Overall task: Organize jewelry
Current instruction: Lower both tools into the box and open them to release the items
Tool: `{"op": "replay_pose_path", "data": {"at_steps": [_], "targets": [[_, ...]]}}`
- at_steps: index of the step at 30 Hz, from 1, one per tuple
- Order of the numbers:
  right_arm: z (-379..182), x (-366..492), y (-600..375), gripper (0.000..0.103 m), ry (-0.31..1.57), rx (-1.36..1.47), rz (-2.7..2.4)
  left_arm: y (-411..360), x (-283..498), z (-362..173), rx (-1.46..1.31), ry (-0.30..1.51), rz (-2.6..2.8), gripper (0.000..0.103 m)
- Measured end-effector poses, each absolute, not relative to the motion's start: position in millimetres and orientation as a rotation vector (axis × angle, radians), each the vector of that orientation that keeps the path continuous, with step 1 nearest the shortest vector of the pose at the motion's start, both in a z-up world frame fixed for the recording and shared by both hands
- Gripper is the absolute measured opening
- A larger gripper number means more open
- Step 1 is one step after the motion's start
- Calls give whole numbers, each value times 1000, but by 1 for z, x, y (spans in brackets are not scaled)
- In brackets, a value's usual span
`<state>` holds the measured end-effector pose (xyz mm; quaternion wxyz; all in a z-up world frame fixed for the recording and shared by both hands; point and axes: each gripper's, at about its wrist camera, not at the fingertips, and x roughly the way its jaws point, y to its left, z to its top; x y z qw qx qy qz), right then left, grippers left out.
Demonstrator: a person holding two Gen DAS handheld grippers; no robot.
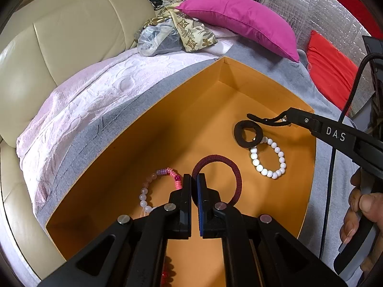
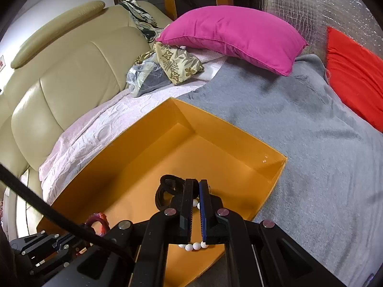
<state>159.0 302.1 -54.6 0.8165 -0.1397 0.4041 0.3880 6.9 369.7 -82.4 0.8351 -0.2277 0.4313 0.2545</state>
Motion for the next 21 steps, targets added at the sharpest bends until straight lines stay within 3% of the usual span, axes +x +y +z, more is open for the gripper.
{"op": "replay_pose_path", "data": {"at_steps": [21], "targets": [[-56, 164, 314, 6, 871, -304, 804, 372, 10, -83, -476, 913, 530, 4]]}}
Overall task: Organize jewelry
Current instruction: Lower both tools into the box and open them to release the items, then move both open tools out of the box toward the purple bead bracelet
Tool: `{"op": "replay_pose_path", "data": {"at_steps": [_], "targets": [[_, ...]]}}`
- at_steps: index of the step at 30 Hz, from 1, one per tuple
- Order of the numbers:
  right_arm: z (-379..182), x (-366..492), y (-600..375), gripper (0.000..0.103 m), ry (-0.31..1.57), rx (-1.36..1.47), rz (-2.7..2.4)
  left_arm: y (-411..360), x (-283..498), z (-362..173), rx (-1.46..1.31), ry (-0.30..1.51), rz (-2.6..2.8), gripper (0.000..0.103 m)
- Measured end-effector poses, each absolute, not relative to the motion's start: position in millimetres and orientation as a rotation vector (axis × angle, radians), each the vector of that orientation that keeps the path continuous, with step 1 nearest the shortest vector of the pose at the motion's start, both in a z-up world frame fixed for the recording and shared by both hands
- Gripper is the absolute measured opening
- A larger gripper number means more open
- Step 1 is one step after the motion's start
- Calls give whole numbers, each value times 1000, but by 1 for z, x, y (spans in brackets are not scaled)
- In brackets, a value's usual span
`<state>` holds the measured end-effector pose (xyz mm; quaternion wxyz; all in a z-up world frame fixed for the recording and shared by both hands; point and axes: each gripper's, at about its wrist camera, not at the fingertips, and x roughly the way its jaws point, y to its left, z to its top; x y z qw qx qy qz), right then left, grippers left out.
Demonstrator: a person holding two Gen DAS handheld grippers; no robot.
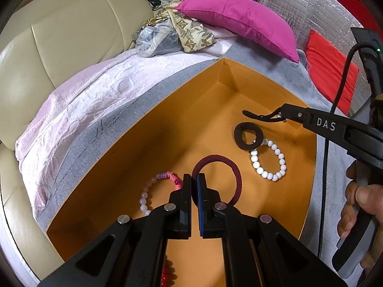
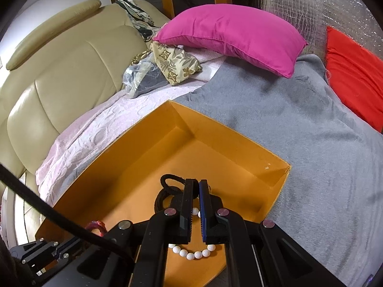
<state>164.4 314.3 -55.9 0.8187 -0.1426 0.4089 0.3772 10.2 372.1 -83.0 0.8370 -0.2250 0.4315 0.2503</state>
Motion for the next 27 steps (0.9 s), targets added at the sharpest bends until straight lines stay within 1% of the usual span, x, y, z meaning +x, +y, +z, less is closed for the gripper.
{"op": "replay_pose_path", "data": {"at_steps": [15, 16, 17, 18, 20, 22, 23, 24, 25, 27], "targets": [[-63, 171, 316, 7, 896, -307, 762, 373, 10, -87, -477, 925, 539, 4], [-62, 172, 316, 10, 895, -306, 759, 373, 10, -88, -477, 930, 544, 4], [-62, 172, 316, 18, 895, -305, 756, 374, 9, -89, -480, 936, 547, 4], [-62, 172, 315, 23, 900, -301, 757, 374, 8, -90, -489, 937, 545, 4], [-61, 171, 315, 40, 898, -301, 761, 375, 7, -91, -499, 943, 542, 7], [-59, 171, 314, 44, 892, -293, 764, 374, 6, -89, -493, 940, 548, 20], [-56, 171, 312, 44, 887, -282, 765, 373, 4, -87, -485, 934, 558, 36], [-52, 171, 309, 44, 881, -272, 765, 372, 3, -84, -475, 924, 569, 50], [-48, 171, 306, 44, 873, -262, 766, 370, 2, -81, -463, 915, 579, 54], [-41, 170, 300, 44, 856, -248, 766, 366, 0, -75, -439, 901, 589, 56]]}}
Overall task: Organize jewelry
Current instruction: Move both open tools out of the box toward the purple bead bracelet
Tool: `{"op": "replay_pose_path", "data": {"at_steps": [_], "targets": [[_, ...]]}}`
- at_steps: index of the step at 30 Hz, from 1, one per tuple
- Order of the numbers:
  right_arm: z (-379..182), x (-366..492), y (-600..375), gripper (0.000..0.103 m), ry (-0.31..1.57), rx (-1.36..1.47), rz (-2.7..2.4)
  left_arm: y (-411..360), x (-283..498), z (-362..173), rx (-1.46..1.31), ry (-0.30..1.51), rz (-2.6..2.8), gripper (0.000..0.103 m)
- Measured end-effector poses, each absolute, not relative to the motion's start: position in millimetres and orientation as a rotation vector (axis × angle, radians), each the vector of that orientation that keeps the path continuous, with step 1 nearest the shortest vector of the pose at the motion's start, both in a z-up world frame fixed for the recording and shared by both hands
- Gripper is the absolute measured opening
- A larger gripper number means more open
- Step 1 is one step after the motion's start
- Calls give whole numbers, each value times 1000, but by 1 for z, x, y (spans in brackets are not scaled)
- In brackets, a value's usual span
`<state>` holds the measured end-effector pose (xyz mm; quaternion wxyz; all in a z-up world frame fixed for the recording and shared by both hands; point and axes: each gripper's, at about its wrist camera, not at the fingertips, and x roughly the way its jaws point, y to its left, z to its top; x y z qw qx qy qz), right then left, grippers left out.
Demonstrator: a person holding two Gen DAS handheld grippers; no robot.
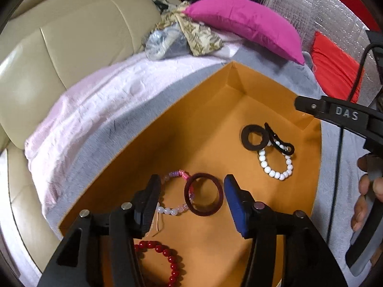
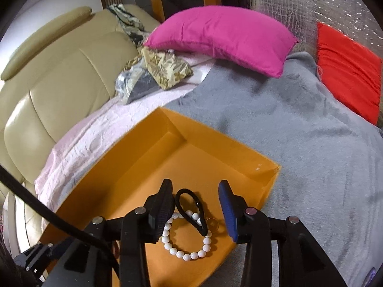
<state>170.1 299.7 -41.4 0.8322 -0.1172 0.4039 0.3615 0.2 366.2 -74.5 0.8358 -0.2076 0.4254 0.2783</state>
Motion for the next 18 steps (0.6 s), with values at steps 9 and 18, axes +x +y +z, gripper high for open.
{"op": "replay_pose_path", "data": {"at_steps": [9, 18], "targets": [[-7, 153, 234, 65, 754, -162, 760, 348, -12, -51, -407, 863, 598, 58], [-5, 134, 134, 74, 733, -89, 680, 305, -16, -30, -366, 824, 549, 63]]}}
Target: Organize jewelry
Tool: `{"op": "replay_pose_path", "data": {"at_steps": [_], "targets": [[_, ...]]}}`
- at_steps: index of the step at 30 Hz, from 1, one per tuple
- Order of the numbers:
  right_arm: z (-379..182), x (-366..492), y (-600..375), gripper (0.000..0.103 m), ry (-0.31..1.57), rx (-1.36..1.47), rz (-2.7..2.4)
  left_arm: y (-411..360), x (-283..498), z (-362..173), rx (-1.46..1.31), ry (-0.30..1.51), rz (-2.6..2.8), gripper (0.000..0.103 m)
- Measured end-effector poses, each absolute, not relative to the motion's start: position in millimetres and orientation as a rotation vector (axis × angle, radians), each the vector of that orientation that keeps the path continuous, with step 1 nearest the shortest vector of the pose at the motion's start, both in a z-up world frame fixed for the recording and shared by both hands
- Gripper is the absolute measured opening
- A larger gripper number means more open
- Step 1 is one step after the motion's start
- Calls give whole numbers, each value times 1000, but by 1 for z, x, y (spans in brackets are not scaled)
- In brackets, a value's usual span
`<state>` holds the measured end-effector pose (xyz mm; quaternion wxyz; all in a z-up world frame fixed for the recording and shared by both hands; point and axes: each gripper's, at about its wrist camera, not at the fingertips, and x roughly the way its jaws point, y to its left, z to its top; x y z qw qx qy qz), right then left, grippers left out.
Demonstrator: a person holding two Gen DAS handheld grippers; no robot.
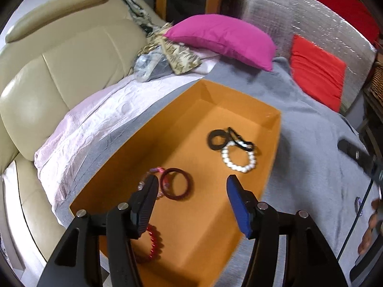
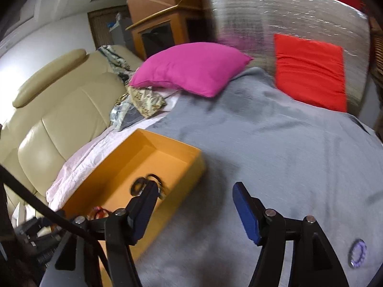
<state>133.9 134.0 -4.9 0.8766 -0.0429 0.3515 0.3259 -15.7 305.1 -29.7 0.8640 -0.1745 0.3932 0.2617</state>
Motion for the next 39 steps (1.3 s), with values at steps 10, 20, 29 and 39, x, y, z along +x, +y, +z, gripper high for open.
{"op": "replay_pose_path", "data": {"at_steps": [10, 20, 29, 39], "targets": [[-42, 113, -31, 74, 780, 47, 482, 213, 10, -25, -282, 830, 358, 65], [-71, 146, -164, 74, 849, 156, 264, 133, 49, -41, -181, 915, 208, 65], [-95, 194, -180, 39, 953, 128, 219, 143, 50, -59, -212, 957, 233, 65], [-115, 221, -167, 8, 1028, 229, 263, 145, 45, -65, -218, 961, 219, 65]]}}
